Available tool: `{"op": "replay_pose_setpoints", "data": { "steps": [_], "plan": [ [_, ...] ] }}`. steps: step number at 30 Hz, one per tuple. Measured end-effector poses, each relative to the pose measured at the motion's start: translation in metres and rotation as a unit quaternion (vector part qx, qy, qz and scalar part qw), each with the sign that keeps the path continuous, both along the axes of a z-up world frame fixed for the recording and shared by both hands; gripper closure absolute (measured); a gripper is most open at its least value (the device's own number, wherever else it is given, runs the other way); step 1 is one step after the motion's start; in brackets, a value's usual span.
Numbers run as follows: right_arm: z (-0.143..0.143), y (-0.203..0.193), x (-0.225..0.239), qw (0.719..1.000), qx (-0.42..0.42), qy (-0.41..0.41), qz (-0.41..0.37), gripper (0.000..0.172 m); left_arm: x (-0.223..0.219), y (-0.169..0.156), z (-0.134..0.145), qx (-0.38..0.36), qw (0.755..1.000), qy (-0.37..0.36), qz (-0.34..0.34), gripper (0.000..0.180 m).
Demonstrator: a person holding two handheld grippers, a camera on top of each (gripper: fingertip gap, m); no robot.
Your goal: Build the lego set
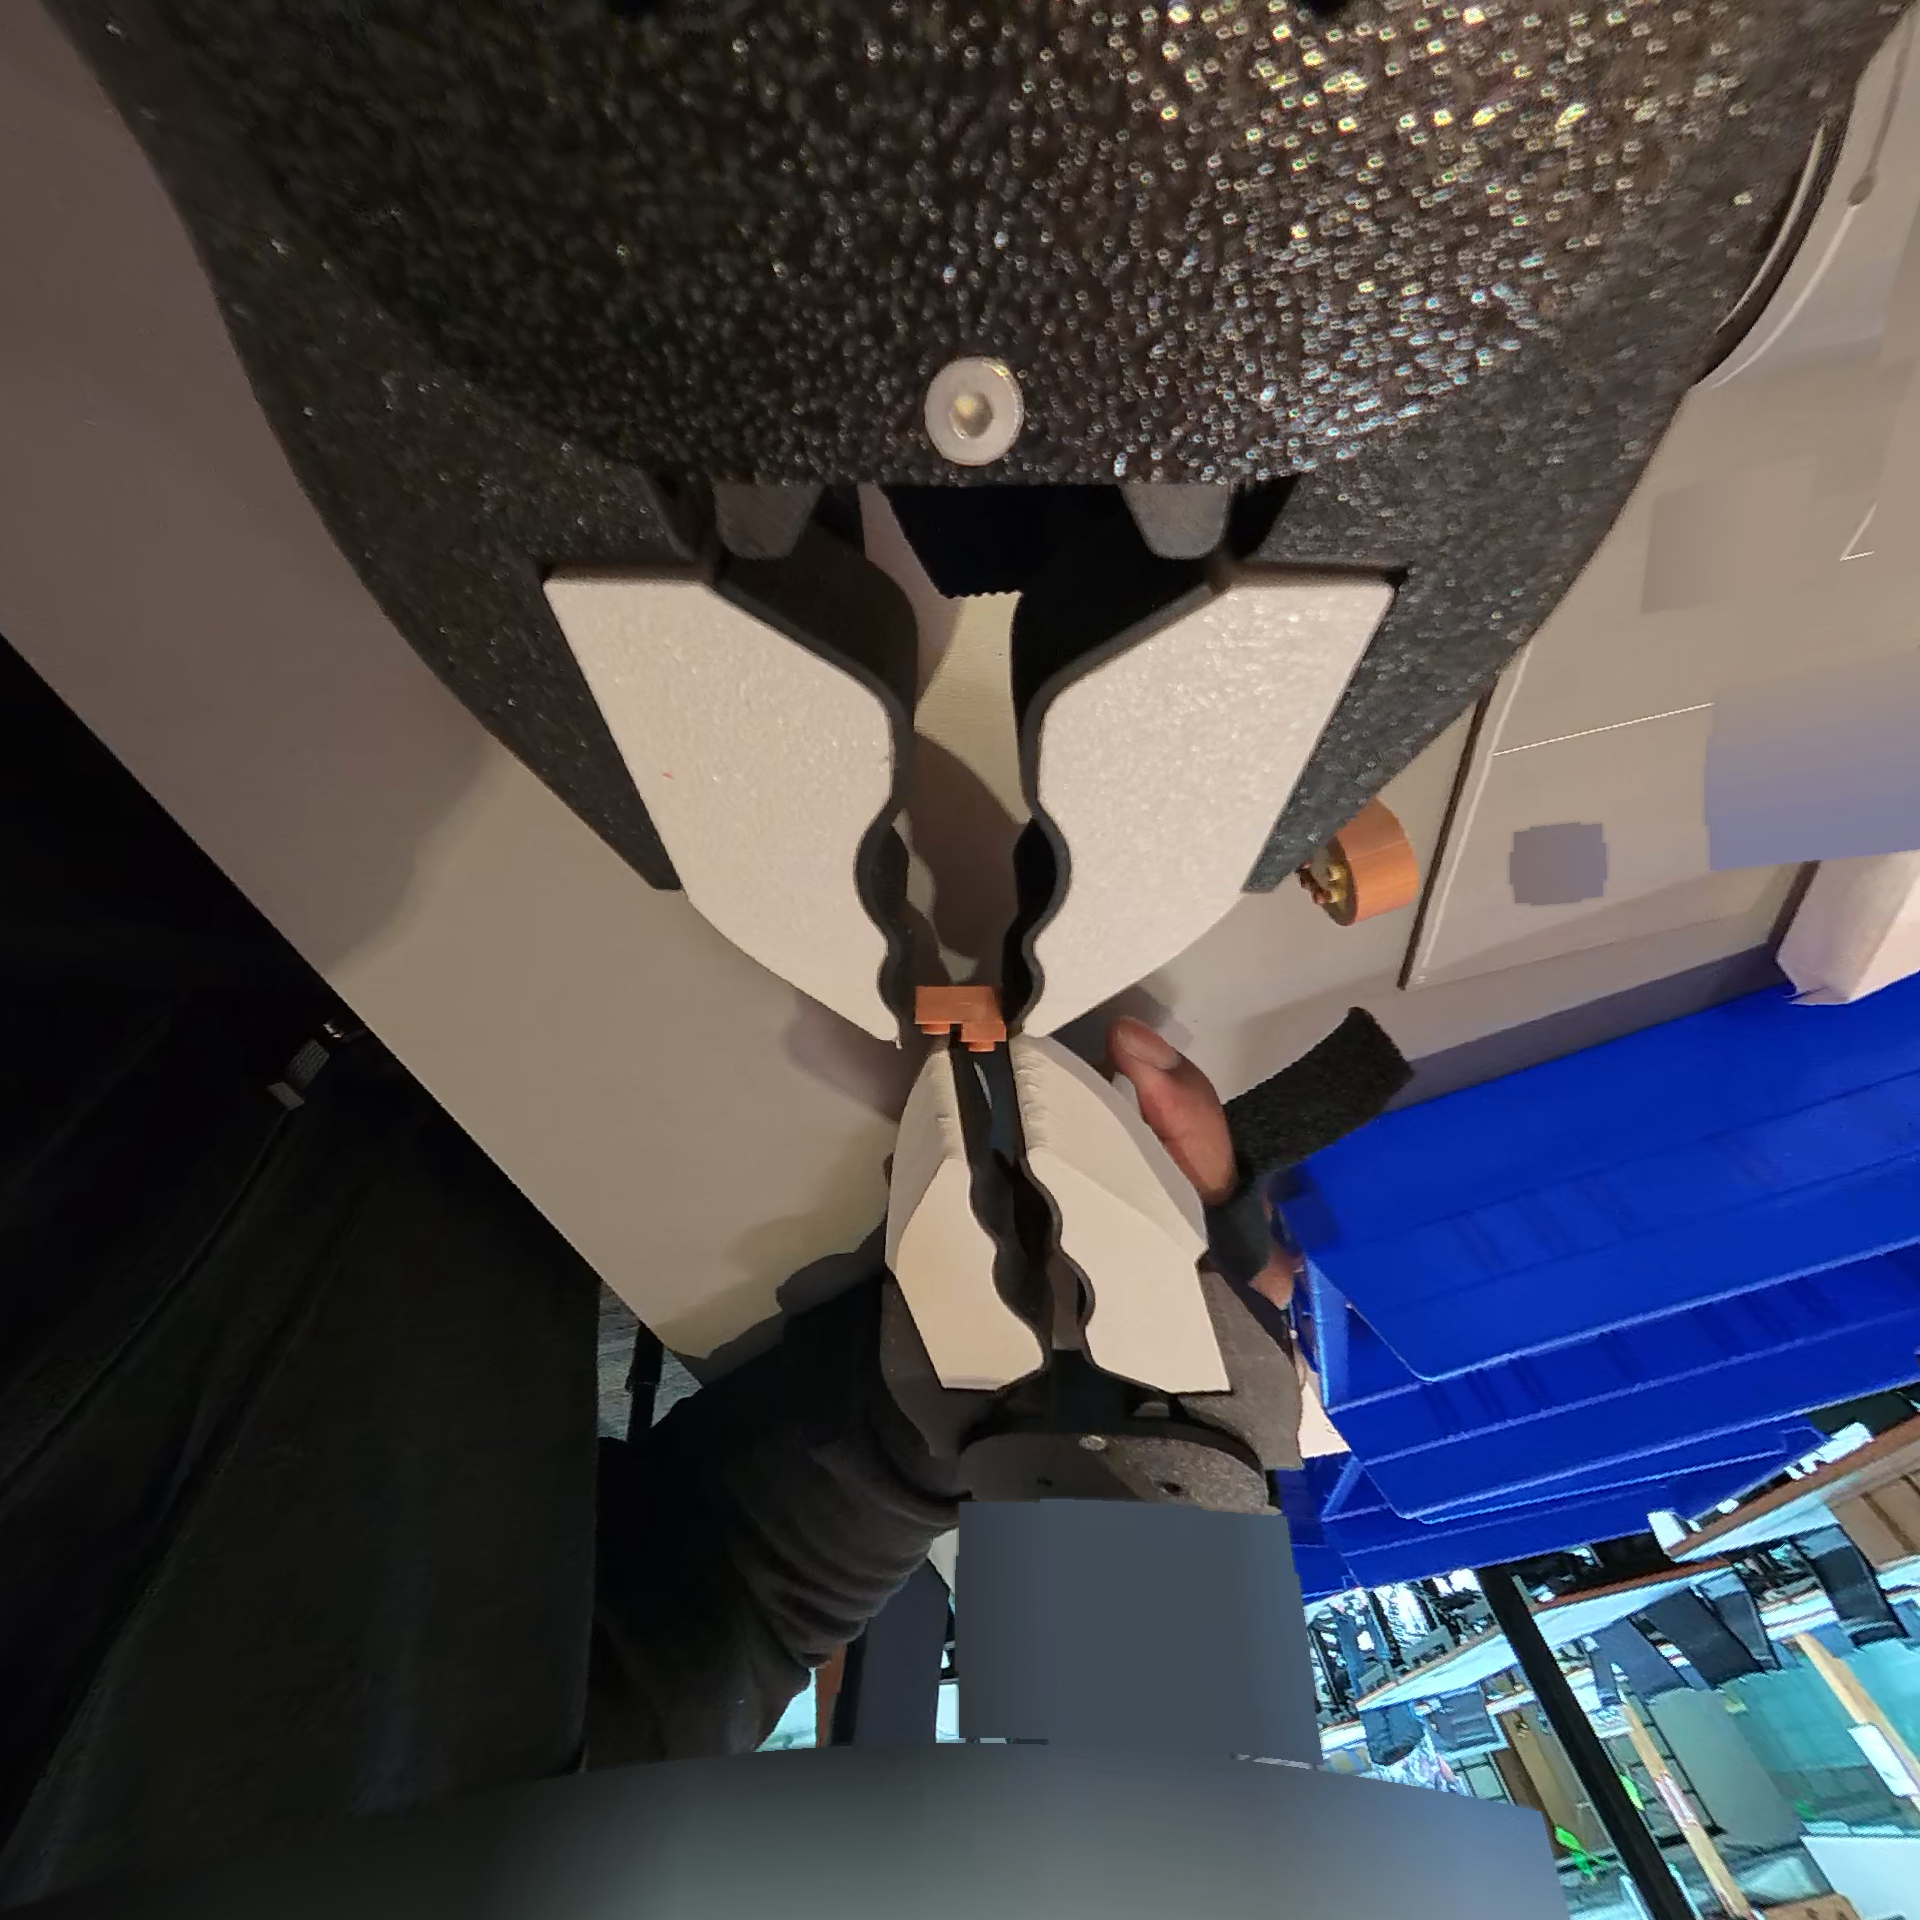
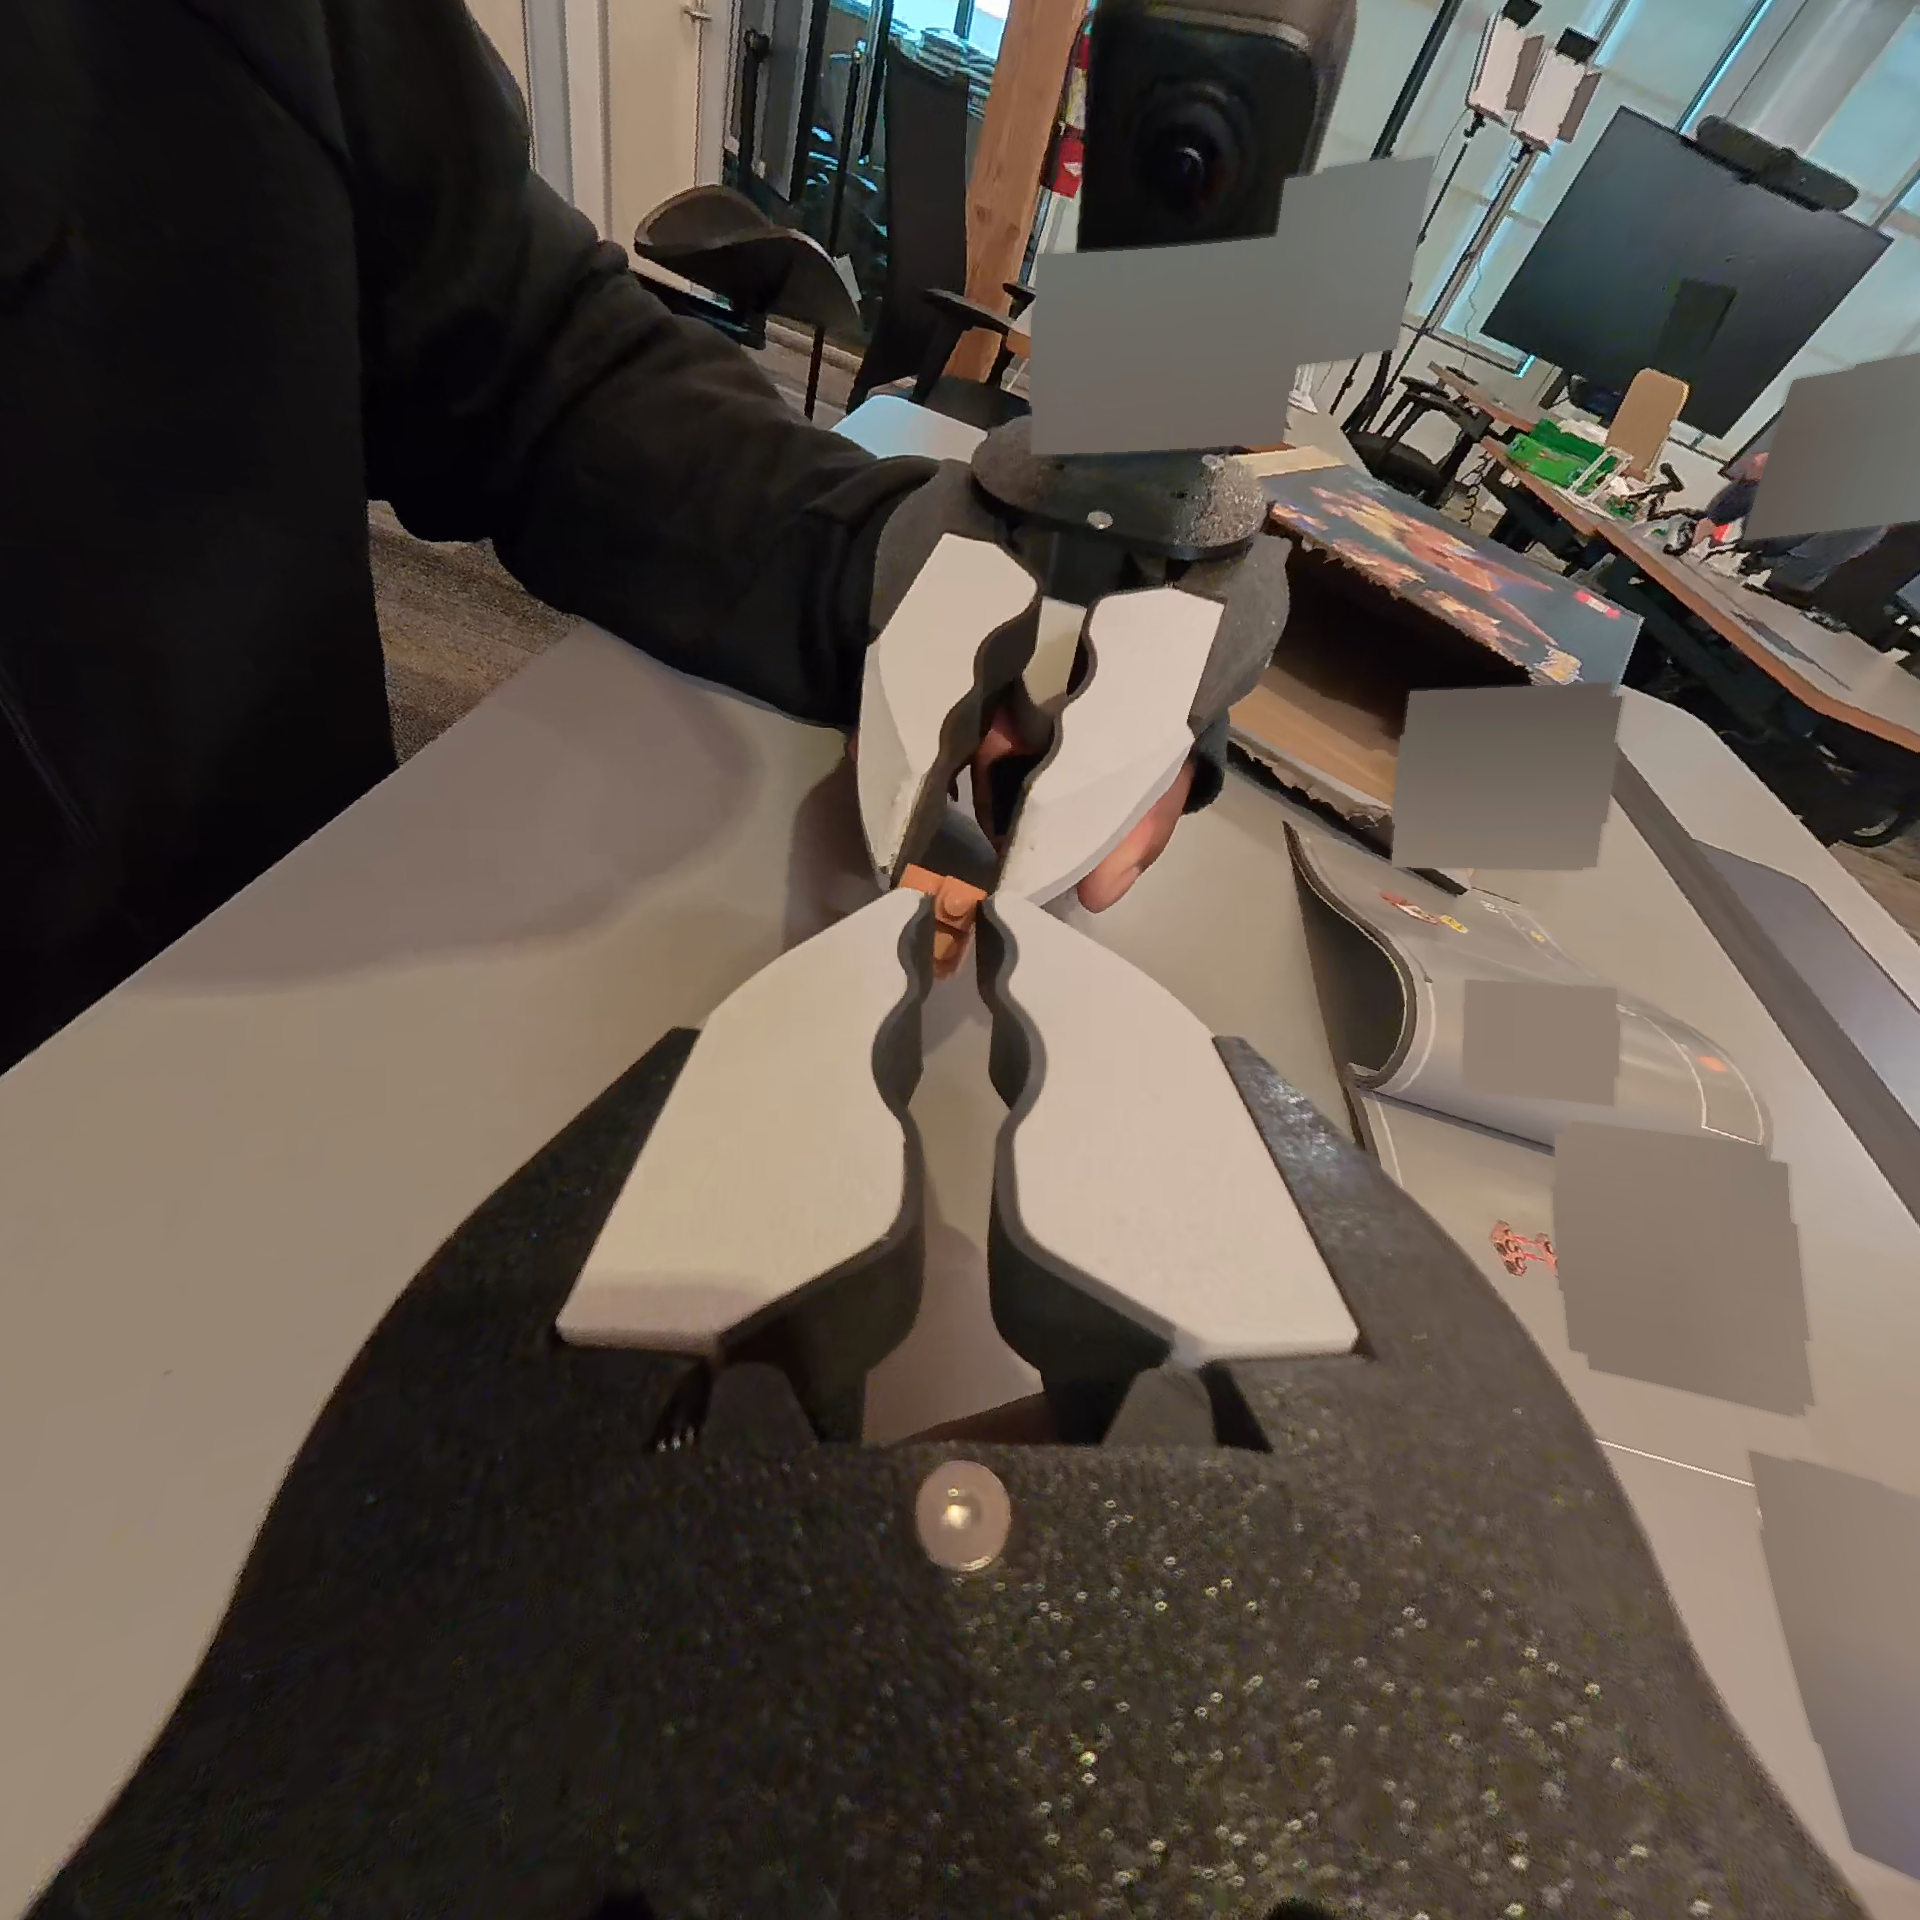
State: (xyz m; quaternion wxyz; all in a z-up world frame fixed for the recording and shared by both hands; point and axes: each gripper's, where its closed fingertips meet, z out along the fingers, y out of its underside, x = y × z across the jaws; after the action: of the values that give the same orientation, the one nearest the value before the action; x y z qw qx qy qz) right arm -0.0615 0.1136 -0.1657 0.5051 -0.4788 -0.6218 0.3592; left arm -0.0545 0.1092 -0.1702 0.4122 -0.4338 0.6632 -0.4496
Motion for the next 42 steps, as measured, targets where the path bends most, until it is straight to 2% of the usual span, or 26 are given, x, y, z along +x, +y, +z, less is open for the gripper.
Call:
{"op": "replay_pose_setpoints", "data": {
  "steps": [9, 14, 20, 22, 26, 29, 31, 35, 37, 42],
  "plan": [
    [-0.002, -0.006, 0.0, 1.0, 0.009, -0.006, 0.021, 0.165, 0.0, -0.006, -0.002, -0.01, 1.0, 0.006, -0.019, 0.165],
    [0.004, 0.005, 0.001, 1.0, 0.005, 0.009, -0.019, 0.163, 0.0, 0.005, 0.003, -0.002, 1.0, -0.007, 0.012, 0.165],
    [0.005, 0.016, 0.001, 0.997, -0.01, 0.026, -0.073, 0.138, -0.004, 0.02, 0.03, -0.032, 0.994, -0.089, 0.051, 0.165],
    [0.01, 0.018, -0.001, 0.995, -0.012, 0.041, -0.094, 0.135, -0.004, 0.021, 0.033, -0.04, 0.992, -0.107, 0.056, 0.165],
    [0.021, 0.02, -0.003, 0.989, -0.012, 0.071, -0.126, 0.137, 0.0, 0.02, 0.037, -0.052, 0.988, -0.138, 0.056, 0.165],
    [0.024, 0.017, -0.002, 0.987, -0.011, 0.083, -0.134, 0.152, 0.002, 0.018, 0.039, -0.057, 0.985, -0.157, 0.052, 0.165],
    [0.025, 0.016, 0.001, 0.986, -0.004, 0.085, -0.146, 0.155, 0.005, 0.016, 0.038, -0.062, 0.983, -0.163, 0.049, 0.165],
    [0.019, 0.012, 0.009, 0.985, 0.014, 0.056, -0.162, 0.155, 0.01, 0.013, 0.032, -0.046, 0.987, -0.147, 0.049, 0.164],
    [0.012, 0.008, 0.015, 0.985, 0.039, 0.02, -0.165, 0.155, 0.013, 0.012, 0.026, -0.017, 0.99, -0.13, 0.056, 0.16],
    [-0.014, 0.001, 0.024, 0.981, 0.082, -0.074, -0.16, 0.155, 0.022, 0.007, 0.014, 0.044, 0.993, -0.085, 0.064, 0.164]
  ]
}}
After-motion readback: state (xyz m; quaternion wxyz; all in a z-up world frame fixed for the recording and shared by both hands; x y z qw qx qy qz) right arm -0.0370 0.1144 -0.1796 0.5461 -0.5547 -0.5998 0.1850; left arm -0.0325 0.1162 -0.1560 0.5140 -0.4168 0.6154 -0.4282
